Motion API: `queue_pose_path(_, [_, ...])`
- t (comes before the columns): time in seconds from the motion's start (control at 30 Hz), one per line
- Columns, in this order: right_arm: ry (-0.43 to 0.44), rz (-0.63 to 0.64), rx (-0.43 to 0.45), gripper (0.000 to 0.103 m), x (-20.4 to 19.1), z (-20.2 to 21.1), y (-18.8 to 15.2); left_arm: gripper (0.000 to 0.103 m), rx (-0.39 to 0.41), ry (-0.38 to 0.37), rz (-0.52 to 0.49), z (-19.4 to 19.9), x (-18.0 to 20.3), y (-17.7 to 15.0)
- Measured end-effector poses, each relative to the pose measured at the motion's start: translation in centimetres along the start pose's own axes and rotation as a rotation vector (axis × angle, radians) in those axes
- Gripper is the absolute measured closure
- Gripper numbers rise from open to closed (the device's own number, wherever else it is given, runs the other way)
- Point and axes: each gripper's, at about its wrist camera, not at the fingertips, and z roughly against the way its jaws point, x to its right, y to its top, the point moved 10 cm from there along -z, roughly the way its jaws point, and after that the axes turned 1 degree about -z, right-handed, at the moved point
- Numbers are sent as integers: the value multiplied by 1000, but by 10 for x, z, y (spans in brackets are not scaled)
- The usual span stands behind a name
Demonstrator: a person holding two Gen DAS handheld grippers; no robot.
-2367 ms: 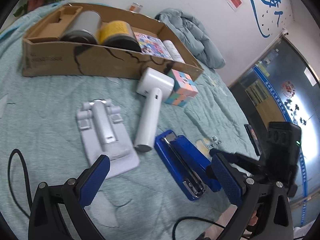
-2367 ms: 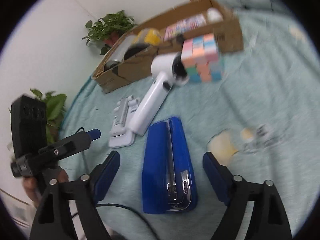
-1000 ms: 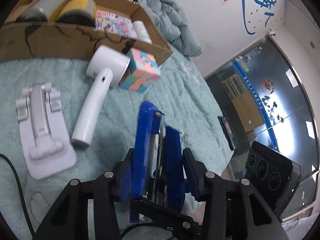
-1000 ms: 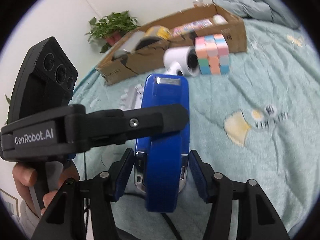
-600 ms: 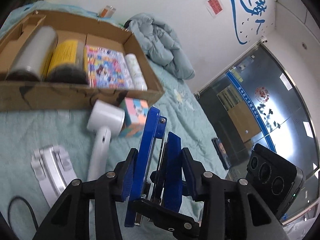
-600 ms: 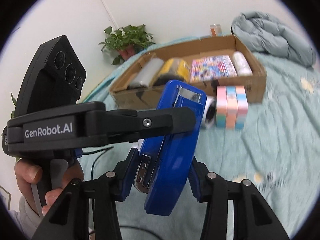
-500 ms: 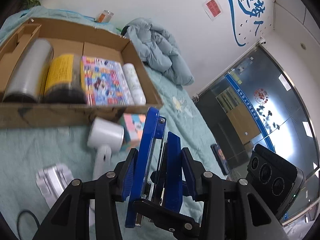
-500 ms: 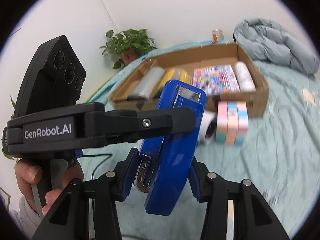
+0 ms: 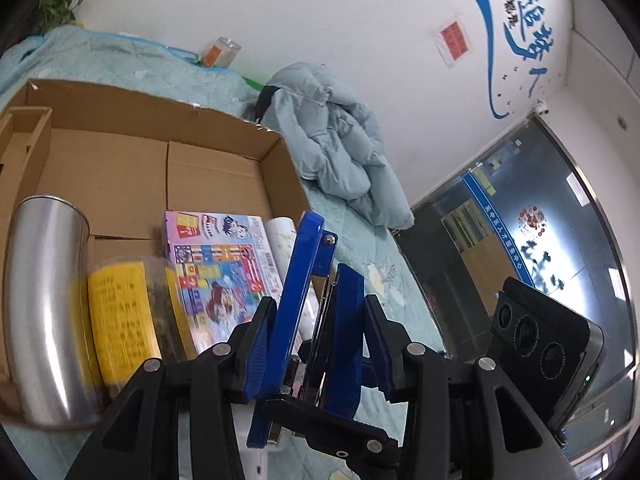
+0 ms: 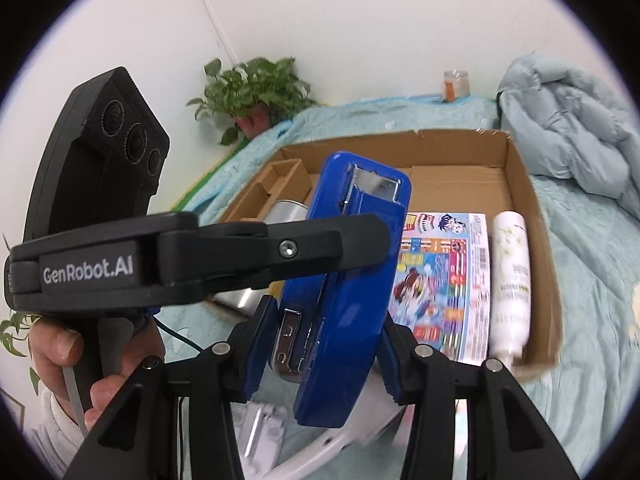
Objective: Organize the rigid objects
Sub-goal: 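Lift the blue stapler with both grippers and carry it toward the box, then lower the stapler into the box beside the jar and open both grippers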
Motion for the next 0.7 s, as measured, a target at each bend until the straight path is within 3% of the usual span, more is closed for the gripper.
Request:
queue_pose_path(0.23, [-1, -19, -107, 57, 31, -46, -1, 62, -61, 13, 84, -48, -47, 6])
queue_pose_path(0.37, [14, -61, -145, 58, 42, -62, -8, 60, -78, 103, 3, -61, -55, 3])
queue_pose_path(0.4, [1, -56, -146, 59, 43, -62, -9, 54, -75, 125, -7, -60, -56, 5])
queue_pose_path(0.5, [-65, -74, -184, 63, 55, -71, -16, 34, -3, 125, -25, -46, -54, 22])
queue_pose_path(0.53, [-87, -76, -195, 67, 59, -75, -19, 32, 22, 143, -16, -40, -54, 27])
queue_pose_path(0.7, [-131, -52, -205, 67, 50, -79, -19, 32, 65, 203, -48, -19, -56, 31])
